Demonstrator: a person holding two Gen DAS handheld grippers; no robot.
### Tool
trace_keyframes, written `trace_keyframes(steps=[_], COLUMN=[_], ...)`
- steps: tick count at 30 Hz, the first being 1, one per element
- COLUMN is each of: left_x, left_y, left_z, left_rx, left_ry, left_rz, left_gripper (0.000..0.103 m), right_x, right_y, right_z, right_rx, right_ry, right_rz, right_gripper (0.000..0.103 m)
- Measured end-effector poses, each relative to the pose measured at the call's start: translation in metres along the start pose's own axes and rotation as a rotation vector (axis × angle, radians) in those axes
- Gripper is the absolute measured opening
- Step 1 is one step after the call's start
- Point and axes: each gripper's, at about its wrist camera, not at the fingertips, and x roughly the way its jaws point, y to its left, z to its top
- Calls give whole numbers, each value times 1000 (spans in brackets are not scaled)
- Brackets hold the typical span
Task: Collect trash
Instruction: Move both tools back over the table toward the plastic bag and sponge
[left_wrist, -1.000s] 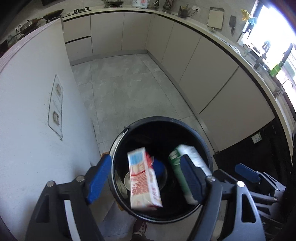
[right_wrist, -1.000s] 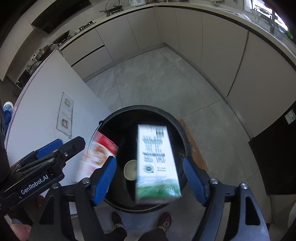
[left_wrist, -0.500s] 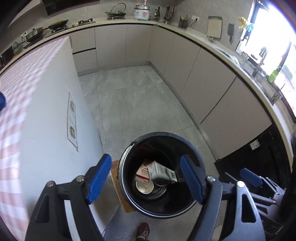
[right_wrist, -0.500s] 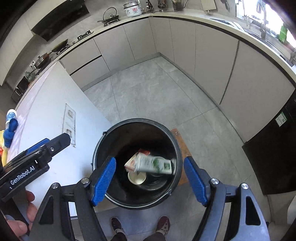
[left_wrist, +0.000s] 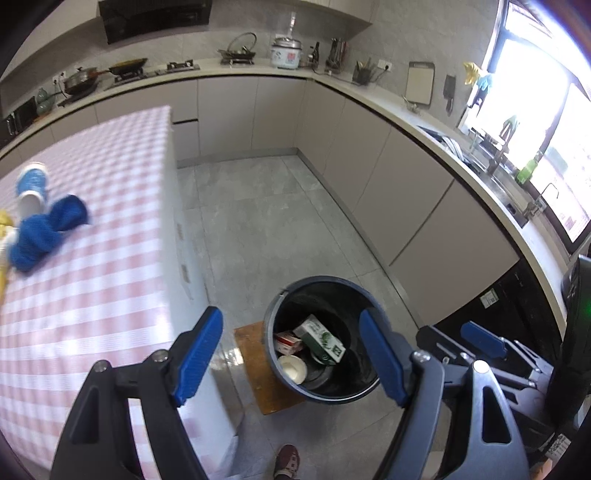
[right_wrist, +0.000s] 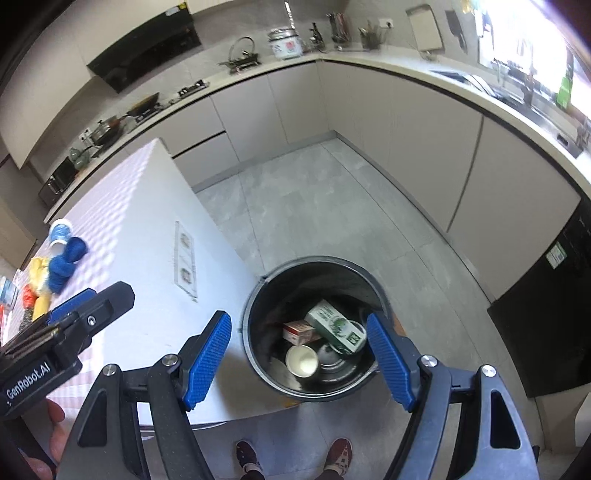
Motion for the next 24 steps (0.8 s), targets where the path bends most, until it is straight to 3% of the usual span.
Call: trace_keyframes(steps=[11, 24], left_x=[-47, -99], left_y=[72, 203], left_z=[-11, -37], left_rx=[-59, -180], left_ry=[-48, -103], left_rz=[103, 257], left_gripper=[78, 80], right_x=[-23, -18], right_y=[87, 222], right_z=[-5, -20], right_rx=[-73, -226], right_ry=[-33, -40], right_rz=[44, 155], right_gripper=[79, 82])
